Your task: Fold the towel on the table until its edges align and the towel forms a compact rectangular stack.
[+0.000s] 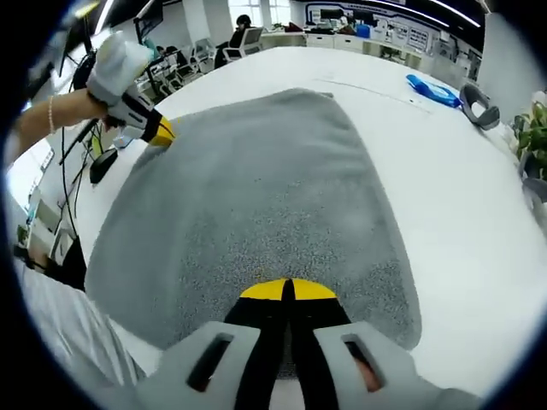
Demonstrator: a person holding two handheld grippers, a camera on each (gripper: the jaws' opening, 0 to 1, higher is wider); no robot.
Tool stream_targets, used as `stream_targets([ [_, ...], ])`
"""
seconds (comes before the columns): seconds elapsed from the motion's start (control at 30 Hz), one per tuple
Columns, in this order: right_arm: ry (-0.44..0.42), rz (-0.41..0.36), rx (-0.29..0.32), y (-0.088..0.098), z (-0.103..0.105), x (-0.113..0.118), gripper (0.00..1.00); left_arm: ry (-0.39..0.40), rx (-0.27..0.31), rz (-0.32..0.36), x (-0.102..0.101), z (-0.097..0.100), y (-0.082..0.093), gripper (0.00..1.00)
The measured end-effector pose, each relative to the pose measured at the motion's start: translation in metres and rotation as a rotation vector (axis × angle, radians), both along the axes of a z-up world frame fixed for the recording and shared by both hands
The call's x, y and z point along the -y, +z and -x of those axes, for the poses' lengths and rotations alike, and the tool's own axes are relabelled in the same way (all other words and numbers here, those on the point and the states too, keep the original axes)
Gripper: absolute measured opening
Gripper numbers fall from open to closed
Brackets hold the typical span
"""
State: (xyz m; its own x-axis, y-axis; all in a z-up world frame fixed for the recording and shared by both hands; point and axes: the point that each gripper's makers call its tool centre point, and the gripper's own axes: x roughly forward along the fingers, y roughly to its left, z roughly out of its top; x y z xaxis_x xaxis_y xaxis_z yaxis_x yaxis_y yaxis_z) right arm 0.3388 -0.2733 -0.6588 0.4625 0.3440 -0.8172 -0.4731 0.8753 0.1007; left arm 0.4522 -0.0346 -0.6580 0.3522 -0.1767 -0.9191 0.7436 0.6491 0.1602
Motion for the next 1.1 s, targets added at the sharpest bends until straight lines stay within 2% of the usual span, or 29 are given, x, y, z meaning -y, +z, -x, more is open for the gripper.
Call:
stream_targets([
  [0.17, 0.018, -0.042, -0.016, 0.000, 0.010, -0.009, 0.00, -0.021, -0.011, -0.011, 0.004, -0.016, 0.000, 0.00],
  [0.57, 0.112, -0.001, 0.001, -0.001, 0.024, -0.028, 0.00, -0.052, -0.007, -0.027, 0.013, -0.041, -0.001, 0.00],
  [0.73, 0.141, -0.019, -0.002, -0.001, 0.028, -0.035, 0.00, -0.067, 0.009, -0.033, 0.015, -0.047, 0.000, 0.00],
  [0.83, 0.141, -0.030, -0.002, -0.001, 0.029, -0.036, 0.00, -0.011, 0.000, 0.006, 0.015, -0.048, 0.000, 0.00],
  [0.9, 0.134, -0.042, 0.005, -0.001, 0.029, -0.036, 0.00, -0.012, 0.018, 0.025, 0.013, -0.048, 0.000, 0.00],
  [0.97, 0.132, -0.055, 0.016, 0.000, 0.029, -0.035, 0.00, 0.012, 0.048, 0.071, 0.013, -0.047, 0.002, 0.00],
  [1.07, 0.138, -0.061, 0.019, 0.004, 0.031, -0.035, 0.00, 0.187, 0.008, 0.146, 0.007, -0.041, 0.003, 0.01],
  [1.1, 0.138, -0.063, 0.024, 0.005, 0.032, -0.035, 0.00, 0.180, 0.005, 0.170, 0.009, -0.039, 0.005, 0.01],
])
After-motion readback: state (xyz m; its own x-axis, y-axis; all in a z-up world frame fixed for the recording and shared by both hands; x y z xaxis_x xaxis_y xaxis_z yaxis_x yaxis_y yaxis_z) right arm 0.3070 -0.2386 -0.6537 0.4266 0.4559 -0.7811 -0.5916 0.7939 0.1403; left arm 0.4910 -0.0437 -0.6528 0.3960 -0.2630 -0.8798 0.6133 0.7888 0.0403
